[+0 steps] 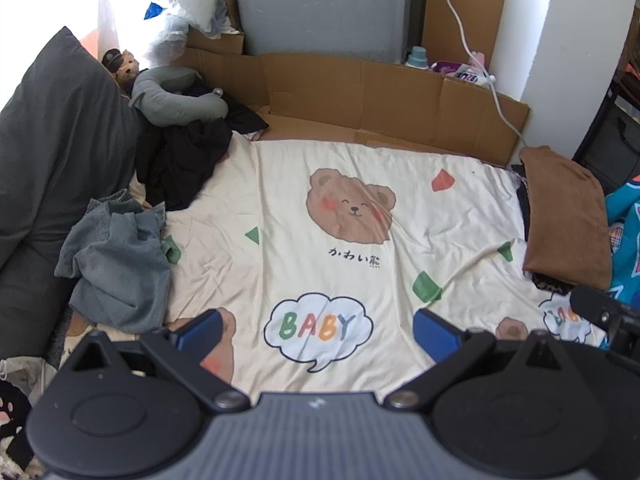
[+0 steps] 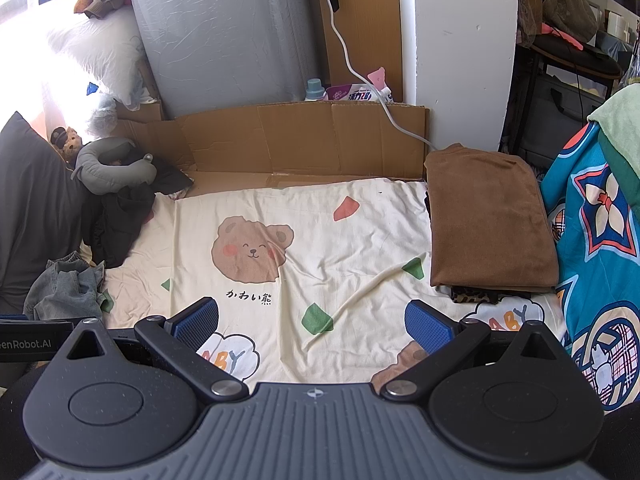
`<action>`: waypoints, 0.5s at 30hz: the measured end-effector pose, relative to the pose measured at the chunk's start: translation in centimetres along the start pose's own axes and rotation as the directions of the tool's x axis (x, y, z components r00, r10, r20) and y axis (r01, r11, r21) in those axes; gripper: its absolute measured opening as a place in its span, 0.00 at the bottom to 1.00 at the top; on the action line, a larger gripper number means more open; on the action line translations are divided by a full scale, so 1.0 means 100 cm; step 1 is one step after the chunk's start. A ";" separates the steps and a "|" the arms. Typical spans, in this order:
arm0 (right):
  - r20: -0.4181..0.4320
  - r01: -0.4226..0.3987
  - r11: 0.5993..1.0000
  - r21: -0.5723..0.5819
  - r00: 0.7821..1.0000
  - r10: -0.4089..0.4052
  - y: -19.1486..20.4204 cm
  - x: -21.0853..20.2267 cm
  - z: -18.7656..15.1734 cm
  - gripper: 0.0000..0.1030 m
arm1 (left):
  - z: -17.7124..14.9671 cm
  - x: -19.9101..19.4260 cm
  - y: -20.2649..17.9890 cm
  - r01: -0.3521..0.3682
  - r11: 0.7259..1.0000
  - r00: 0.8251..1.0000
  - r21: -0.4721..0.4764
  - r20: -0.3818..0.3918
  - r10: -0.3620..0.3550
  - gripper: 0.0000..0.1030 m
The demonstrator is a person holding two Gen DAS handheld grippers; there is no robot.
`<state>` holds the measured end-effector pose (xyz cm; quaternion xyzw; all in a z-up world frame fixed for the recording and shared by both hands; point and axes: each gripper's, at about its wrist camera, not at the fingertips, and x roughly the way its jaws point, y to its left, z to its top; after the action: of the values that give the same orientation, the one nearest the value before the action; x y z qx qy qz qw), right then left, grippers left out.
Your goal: Fold clothes
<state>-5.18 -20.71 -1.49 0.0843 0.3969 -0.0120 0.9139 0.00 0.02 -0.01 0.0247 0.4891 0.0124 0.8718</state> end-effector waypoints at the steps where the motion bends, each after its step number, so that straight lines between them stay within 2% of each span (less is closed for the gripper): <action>1: -0.001 0.000 1.000 0.000 1.000 0.000 0.000 0.000 0.000 1.00 | 0.000 0.000 0.000 0.000 1.000 1.000 0.000 0.000 0.000 0.99; 15: -0.002 -0.001 1.000 0.001 1.000 0.001 0.000 0.000 -0.001 1.00 | 0.000 0.002 0.002 -0.004 1.000 1.000 0.002 -0.001 0.004 0.99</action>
<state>-5.21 -20.69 -1.54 0.0851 0.3980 -0.0117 0.9134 0.09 0.27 -0.16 0.0264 0.4896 0.0137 0.8715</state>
